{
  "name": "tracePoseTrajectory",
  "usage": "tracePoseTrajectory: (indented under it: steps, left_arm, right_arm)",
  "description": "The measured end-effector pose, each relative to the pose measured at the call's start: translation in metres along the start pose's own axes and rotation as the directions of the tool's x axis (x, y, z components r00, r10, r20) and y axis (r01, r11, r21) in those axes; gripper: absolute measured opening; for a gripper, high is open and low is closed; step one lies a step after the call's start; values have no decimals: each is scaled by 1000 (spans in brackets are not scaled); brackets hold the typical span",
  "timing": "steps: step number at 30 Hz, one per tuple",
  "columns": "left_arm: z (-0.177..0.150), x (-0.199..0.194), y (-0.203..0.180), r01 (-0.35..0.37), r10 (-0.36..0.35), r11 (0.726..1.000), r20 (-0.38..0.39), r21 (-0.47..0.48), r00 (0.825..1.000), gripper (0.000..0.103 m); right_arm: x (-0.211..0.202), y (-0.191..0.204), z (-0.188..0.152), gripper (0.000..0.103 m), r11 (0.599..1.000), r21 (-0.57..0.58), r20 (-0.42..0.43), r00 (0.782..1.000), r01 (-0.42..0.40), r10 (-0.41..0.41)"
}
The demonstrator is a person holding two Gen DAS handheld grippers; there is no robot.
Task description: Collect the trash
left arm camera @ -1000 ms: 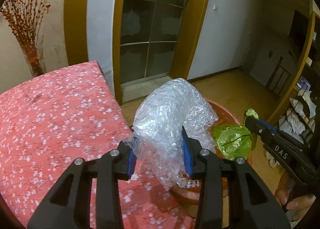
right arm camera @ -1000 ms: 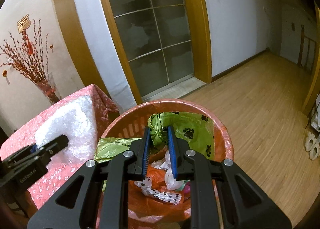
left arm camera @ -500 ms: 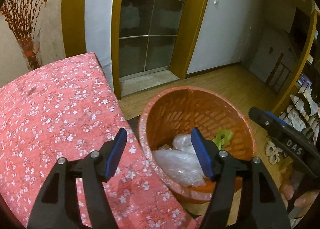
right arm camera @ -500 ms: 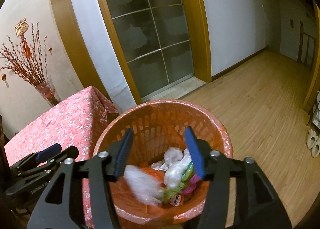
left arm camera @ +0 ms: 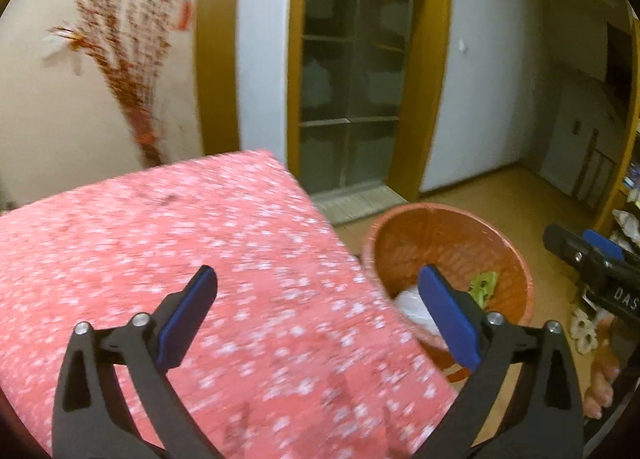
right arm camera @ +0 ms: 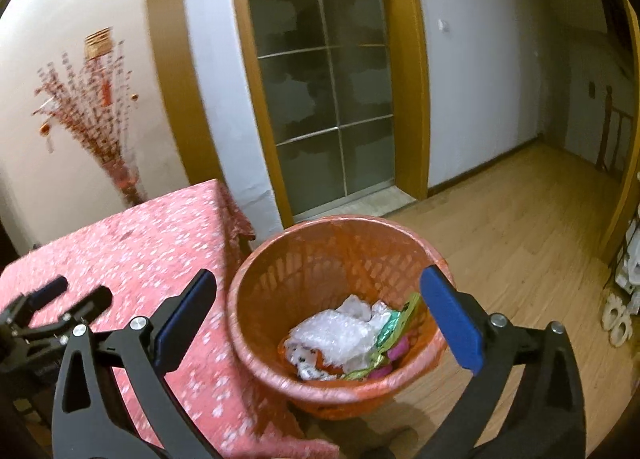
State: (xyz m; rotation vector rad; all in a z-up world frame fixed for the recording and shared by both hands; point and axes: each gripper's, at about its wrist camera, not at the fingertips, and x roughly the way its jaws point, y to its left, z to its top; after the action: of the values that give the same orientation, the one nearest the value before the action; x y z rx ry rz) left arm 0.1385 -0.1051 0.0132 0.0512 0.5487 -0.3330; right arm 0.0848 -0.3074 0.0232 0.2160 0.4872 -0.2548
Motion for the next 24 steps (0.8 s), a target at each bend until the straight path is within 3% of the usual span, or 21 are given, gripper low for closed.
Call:
tracePoseTrajectory:
  steps: [7,24]
  left_arm:
    - [-30,-57,22,-146,147,989,51,-12,988,99]
    - [-82,-128,33,-259,269,961,102,-102,958,99]
  right_arm:
    - [-35,25,-23,101,998,-65,9,1000,-20,20]
    - [-90,63,-74,101,984,-136,96,990,117,-105]
